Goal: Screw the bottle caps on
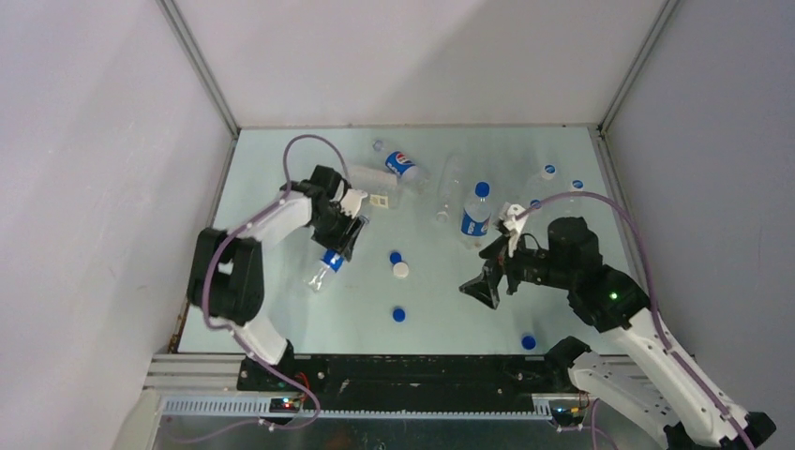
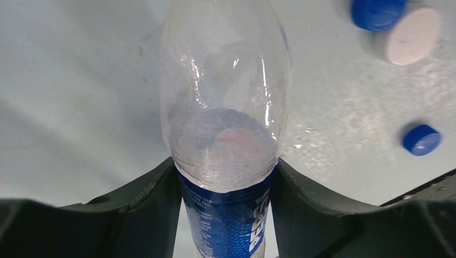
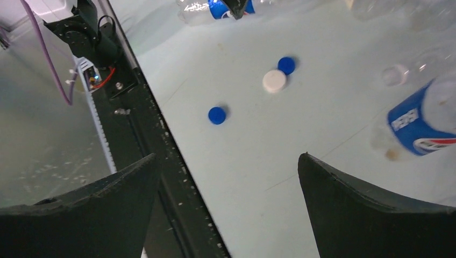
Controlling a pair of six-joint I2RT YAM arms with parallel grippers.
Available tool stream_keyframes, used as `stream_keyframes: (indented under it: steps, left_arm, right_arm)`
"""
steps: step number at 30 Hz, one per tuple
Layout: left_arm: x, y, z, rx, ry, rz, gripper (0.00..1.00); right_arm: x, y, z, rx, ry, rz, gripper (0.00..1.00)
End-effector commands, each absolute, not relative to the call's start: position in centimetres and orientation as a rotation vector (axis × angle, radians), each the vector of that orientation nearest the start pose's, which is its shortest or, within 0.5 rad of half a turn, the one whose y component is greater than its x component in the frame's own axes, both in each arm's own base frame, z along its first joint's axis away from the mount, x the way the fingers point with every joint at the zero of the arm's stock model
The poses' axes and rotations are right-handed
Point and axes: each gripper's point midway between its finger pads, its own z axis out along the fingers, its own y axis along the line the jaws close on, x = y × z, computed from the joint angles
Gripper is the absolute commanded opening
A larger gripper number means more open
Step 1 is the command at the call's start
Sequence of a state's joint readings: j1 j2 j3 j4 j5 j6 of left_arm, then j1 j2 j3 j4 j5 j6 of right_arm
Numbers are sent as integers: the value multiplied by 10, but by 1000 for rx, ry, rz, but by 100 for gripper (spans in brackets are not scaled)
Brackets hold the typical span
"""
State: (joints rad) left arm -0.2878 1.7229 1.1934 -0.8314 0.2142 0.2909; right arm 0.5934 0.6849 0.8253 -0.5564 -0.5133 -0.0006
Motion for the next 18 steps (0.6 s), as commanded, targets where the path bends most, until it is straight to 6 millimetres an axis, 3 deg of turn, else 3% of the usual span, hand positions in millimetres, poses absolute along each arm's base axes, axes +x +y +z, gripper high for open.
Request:
stream_keyframes:
  steps: [1, 4, 9, 10, 11, 12, 13, 14, 18]
  left_arm:
    - [287, -149, 72, 625, 2659, -465, 58]
    - [266, -158, 69, 624, 2634, -477, 55]
    - [253, -169, 88, 681, 2438, -462, 53]
    - [252, -171, 105, 662, 2365, -464, 52]
    - [251, -171, 109, 641, 2330, -469, 52]
    - [250, -170, 125, 625, 2255, -472, 51]
    - [248, -169, 128, 610, 2221, -477, 51]
    - [248, -168, 148, 593, 2130, -483, 50]
    - [237, -162, 178, 552, 1935, -511, 50]
  right_arm:
    - [139, 214, 238, -821, 2033, 1023, 99]
    - [139, 218, 218, -774, 2172, 951, 99]
    - [127, 225, 202, -790, 2320, 799, 99]
    - [125, 226, 202, -772, 2344, 808, 99]
    - [123, 231, 205, -776, 2343, 831, 99]
    - [125, 241, 214, -751, 2311, 891, 99]
    - [126, 245, 221, -715, 2295, 927, 99]
    - [129, 252, 233, -708, 2236, 975, 99]
    - [130, 263, 226, -738, 2192, 1025, 99]
